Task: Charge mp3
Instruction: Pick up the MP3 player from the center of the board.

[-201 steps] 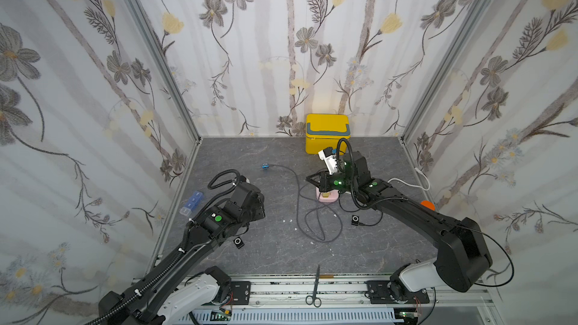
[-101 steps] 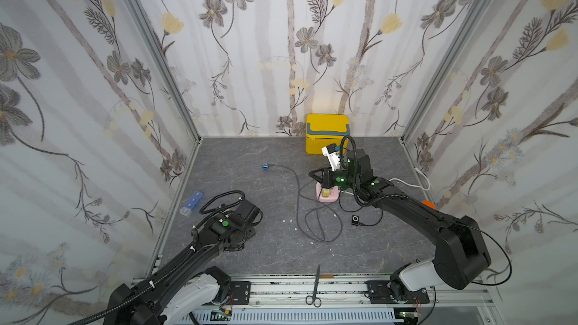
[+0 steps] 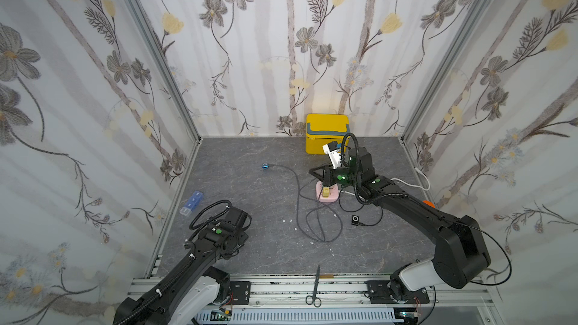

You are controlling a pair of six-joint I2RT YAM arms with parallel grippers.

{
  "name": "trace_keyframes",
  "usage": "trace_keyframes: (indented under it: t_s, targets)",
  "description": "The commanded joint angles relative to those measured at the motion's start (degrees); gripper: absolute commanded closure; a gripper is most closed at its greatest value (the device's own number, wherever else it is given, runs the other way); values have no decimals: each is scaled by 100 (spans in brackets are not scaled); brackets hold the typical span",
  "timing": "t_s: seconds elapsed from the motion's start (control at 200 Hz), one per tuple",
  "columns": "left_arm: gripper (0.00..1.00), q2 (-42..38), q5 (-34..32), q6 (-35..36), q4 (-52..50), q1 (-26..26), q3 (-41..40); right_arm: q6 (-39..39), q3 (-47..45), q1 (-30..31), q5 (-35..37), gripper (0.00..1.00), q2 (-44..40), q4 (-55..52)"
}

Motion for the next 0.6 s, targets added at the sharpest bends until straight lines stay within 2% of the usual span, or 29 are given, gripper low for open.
trace_keyframes:
  t_s: [0.0, 0.175, 0.295, 0.594]
  targets:
    - [39, 147, -9, 207, 493, 77, -47, -26, 57, -5, -101, 100, 54, 180]
    - [42, 730, 50, 494, 685, 98, 32, -26, 62, -23, -87, 100, 70, 137]
    - [44, 849, 69, 586, 693, 102, 87, -30, 66, -41, -96, 100, 88, 144]
    - [45, 1278, 834, 967, 920, 63, 106, -43, 21, -73, -127, 100, 84, 111]
